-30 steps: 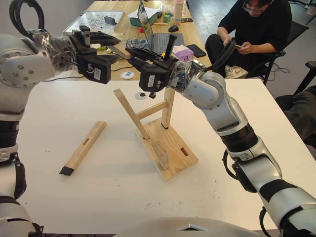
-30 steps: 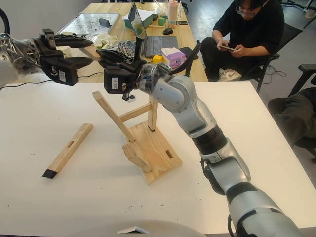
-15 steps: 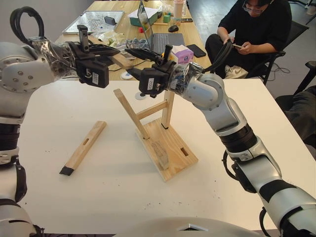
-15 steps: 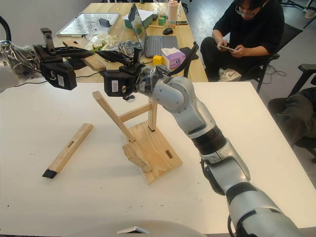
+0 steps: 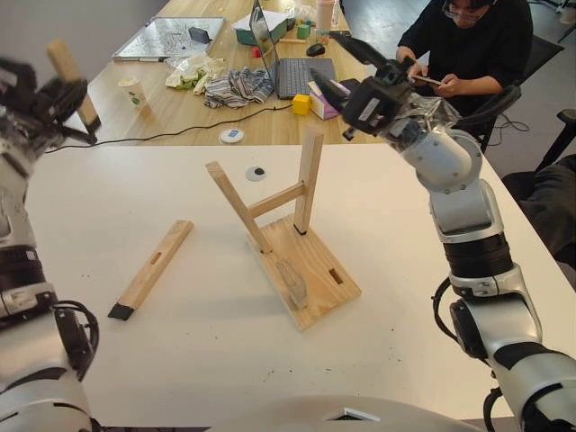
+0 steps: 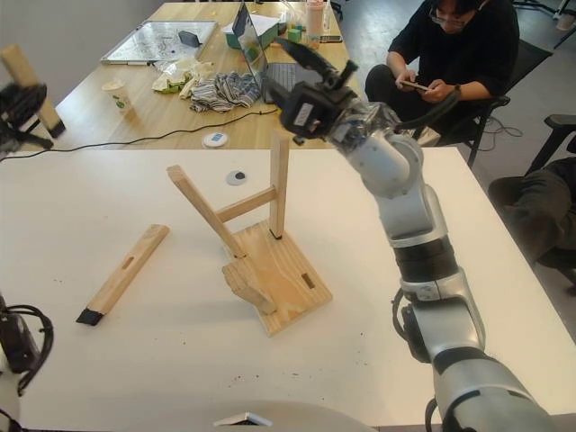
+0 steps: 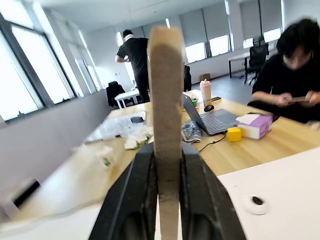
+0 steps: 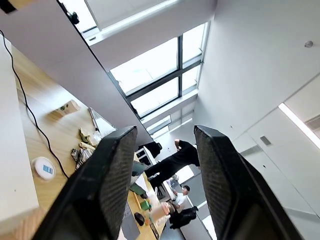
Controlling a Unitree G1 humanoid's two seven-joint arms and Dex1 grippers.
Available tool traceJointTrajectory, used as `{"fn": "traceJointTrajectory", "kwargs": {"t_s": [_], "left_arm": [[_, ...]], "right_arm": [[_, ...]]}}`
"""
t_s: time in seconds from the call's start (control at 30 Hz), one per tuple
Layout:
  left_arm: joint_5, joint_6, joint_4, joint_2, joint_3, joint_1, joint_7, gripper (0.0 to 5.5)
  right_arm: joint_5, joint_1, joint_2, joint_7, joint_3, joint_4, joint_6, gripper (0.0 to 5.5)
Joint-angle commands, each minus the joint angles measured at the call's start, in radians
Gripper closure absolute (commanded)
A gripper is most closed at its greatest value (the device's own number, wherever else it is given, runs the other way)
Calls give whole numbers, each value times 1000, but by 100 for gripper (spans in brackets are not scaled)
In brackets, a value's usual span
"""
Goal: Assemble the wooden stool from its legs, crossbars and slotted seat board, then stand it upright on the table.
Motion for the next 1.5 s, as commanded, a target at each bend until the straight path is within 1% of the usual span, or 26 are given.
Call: {"fn": "traceJointTrajectory", "kwargs": {"t_s": [0.03, 0.1, 0.17, 0.37, 0.43, 0.7, 0.83, 1.03, 1.2, 1.5], "left_arm": [[-122, 50, -116, -116, 92, 207, -7, 512], [-147, -11, -133, -152, 99, 282, -66, 512], [-144, -84, -121, -163, 80, 339, -133, 512], [-103, -274, 12, -177, 27, 429, -268, 512], [-85, -349, 91, -173, 8, 407, -301, 512], [-25, -532, 382, -128, -73, 287, -429, 512], [7, -595, 479, -105, -99, 260, -467, 512], [-15, -638, 513, -95, -76, 241, -467, 512], [5, -673, 558, -99, -94, 237, -468, 512], [11, -711, 633, -92, -92, 242, -457, 512]], "right_arm": [[12, 27, -34, 7, 2, 53, -22, 340], [13, 26, -33, 13, 15, 76, -36, 340], [13, 22, -30, 10, 22, 94, -44, 340], [9, 21, -30, 5, 33, 139, -65, 340], [12, 27, -32, 14, 39, 149, -77, 340], [16, 22, -47, 44, 58, 198, -131, 340], [12, 22, -51, 47, 60, 210, -140, 340], [4, 21, -49, 54, 70, 231, -158, 340], [0, 16, -44, 60, 79, 236, -161, 340], [7, 10, -36, 68, 97, 243, -160, 340]]}}
